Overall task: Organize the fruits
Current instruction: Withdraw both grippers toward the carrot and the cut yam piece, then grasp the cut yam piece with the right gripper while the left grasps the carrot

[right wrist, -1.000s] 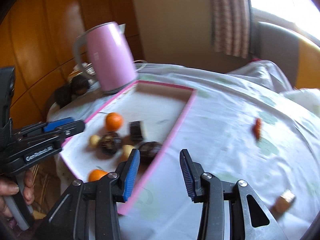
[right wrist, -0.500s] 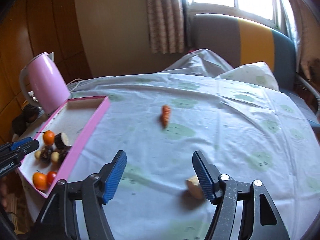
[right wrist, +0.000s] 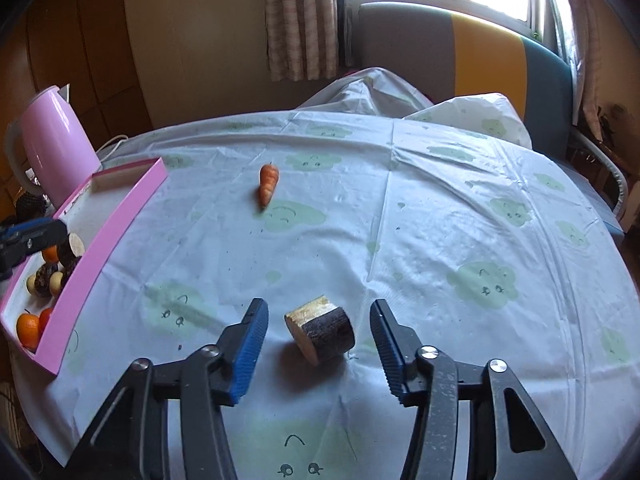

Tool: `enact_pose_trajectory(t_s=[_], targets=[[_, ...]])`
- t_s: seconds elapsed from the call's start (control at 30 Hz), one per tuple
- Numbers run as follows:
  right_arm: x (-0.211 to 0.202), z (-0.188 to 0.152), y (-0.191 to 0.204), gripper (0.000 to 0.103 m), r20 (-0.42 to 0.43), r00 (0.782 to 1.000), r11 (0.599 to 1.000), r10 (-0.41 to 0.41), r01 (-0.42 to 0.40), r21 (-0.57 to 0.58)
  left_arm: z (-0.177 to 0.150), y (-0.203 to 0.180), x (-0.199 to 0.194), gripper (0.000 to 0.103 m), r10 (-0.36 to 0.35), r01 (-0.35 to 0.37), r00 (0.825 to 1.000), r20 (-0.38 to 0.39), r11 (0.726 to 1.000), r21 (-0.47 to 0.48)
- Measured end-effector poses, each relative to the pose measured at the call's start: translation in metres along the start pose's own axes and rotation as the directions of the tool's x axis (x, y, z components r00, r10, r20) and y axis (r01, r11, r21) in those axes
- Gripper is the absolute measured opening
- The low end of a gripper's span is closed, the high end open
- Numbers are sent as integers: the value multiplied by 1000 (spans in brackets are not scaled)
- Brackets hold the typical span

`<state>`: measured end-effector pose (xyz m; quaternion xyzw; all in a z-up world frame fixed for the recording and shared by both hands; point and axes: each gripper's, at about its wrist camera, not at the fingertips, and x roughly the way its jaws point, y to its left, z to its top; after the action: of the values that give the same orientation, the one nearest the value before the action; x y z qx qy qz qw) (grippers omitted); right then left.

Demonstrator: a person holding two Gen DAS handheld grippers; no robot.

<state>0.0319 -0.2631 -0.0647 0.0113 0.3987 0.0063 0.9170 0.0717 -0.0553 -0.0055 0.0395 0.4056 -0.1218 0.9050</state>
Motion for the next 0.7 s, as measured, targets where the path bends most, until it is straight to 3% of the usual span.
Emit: enact_pose_trajectory(t_s=[0.03,0.07,0.3,0.7], targets=[[2,-2,1,38,-6,1000,1000,-3,3,-9,3,-2,4,33,-12,12,1000,-8,1000,-1],[2,-2,2,37,4,1000,1000,-7,7,-15,5,-5,8,33,-20,20,1000,-17,1000,-2],[10,7,0,36,29,999,1000,-20,20,-10,27,-28,39,33,-90,89,994,-62,996,-20],[37,42,-5,36,25,999,999,-44,44,32,69,-66,102,33,-148,150,984,-103,989,10]])
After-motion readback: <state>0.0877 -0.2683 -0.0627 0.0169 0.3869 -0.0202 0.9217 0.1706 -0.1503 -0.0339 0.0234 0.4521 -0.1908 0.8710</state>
